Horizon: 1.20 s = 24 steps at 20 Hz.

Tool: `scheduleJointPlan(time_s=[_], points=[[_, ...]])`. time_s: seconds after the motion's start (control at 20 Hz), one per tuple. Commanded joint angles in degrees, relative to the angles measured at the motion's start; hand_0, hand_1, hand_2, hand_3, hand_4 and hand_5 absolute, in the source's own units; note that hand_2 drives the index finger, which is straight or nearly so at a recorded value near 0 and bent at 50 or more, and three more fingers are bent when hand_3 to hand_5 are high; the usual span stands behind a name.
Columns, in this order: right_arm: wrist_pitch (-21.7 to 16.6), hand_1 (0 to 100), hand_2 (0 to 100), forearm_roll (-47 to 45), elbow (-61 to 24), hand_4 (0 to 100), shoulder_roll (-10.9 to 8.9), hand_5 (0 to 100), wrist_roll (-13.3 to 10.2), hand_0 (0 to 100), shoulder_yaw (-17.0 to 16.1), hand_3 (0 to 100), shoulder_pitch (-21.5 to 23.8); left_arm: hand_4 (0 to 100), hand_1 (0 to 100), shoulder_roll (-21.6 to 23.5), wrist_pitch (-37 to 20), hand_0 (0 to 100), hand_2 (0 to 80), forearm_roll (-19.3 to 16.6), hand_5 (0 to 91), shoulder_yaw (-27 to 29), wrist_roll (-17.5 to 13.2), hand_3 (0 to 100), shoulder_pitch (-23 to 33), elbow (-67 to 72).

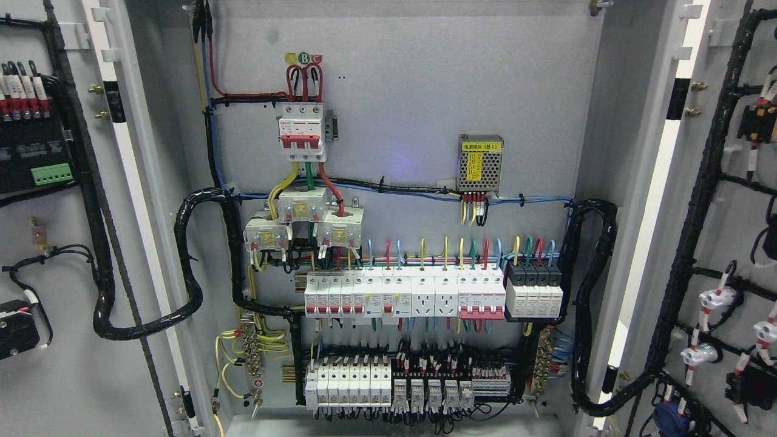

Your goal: Open door with both hands

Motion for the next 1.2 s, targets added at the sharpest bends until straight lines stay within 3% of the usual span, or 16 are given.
scheduleJointPlan(time_s=[0.0, 0.1, 0.2, 0.4, 0.65, 0.8, 0.9, 1.05, 1.15], points=[[0.52, 0, 0, 0.22, 35.25, 0, 6.45, 0, -0.31, 39, 0.25, 0, -7.85, 0, 0, -0.11, 0.02, 0, 0.0, -0.08, 0.0, -1.95, -0.27, 0, 1.67, 16.3], [3.41, 0, 0, 1.18, 43.16, 0, 8.39, 0, -0.31, 39, 0.17, 0, -12.24, 0, 0, -0.28, 0.02, 0, 0.0, -0.43, 0.0, -2.47, -0.27, 0, -0.61, 24.02], [9.46, 0, 0, 3.55, 49.41, 0, 9.97, 0, -0.31, 39, 0.08, 0, -15.76, 0, 0, -0.46, 0.02, 0, 0.0, -0.34, 0.0, -5.19, -0.27, 0, -6.04, 34.99], [18.87, 0, 0, 8.38, 53.74, 0, 11.29, 0, -0.92, 39, 0.17, 0, -19.64, 0, 0, -3.62, -0.07, 0, 0.0, -0.17, 0.0, -5.12, -0.36, 0, -17.38, 57.15], [28.9, 0, 0, 18.75, 59.36, 0, 13.84, 0, -1.44, 39, 0.25, 0, -24.38, 0, 0, -8.27, 0.54, 0, 0.0, -0.08, 0.0, -4.06, -0.36, 0, -29.95, 74.82], [32.16, 0, 0, 23.14, 61.82, 0, 15.86, 0, -8.36, 39, 0.61, 0, -25.71, 0, 0, -10.13, 1.94, 0, 0.0, -0.43, 0.0, -1.43, -0.36, 0, -34.89, 81.62], [33.74, 0, 0, 27.09, 61.83, 0, 15.95, 0, -12.07, 39, 0.78, 0, -25.8, 0, 0, -10.3, 5.53, 0, 0.0, -0.43, 0.0, -1.42, -0.36, 0, -35.6, 81.98], [37.78, 0, 0, 32.64, 61.57, 0, 17.26, 0, -12.61, 39, 0.52, 0, -25.8, 0, 0, -10.31, 17.55, 0, 0.0, -0.34, 0.0, -1.33, -0.36, 0, -35.96, 81.28], [38.32, 0, 0, 32.83, 61.48, 0, 18.15, 0, -12.7, 39, 0.52, 0, -25.8, 0, 0, -10.31, 24.16, 0, 0.0, -0.25, 0.0, -1.16, -0.36, 0, -35.96, 81.02]])
